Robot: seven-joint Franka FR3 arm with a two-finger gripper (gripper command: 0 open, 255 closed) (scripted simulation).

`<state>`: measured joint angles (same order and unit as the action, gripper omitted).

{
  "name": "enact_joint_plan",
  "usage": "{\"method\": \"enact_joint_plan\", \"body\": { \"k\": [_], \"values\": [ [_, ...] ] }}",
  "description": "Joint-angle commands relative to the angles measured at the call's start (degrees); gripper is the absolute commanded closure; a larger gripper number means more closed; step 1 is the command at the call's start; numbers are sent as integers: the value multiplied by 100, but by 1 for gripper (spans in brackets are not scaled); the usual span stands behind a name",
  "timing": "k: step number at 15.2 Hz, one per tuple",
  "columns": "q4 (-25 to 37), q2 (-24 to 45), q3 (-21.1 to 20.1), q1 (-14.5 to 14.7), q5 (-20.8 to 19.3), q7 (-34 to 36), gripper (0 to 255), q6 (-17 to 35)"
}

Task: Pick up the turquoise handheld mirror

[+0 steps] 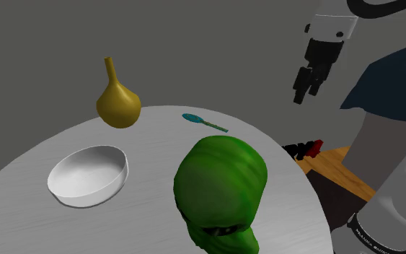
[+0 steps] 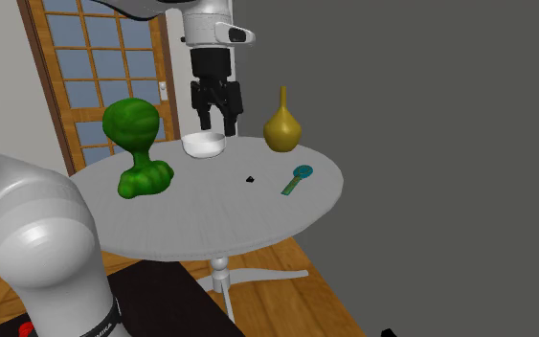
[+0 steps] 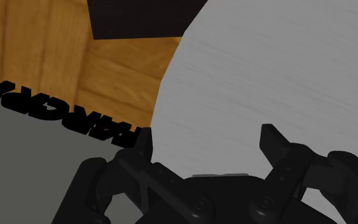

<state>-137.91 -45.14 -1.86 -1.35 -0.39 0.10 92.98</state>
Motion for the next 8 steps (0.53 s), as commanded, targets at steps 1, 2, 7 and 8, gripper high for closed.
{"method": "enact_joint_plan", "body": {
  "k": [1, 2, 7, 8],
  "values": [
    [0, 0, 0, 0, 0, 0, 0, 0],
    [8, 184, 1, 13, 12, -21, 0, 187],
    [174, 1165, -1, 82, 72, -129, 0, 1058],
    [231, 1370, -2, 96, 84, -152, 0, 1217]
  ]
}}
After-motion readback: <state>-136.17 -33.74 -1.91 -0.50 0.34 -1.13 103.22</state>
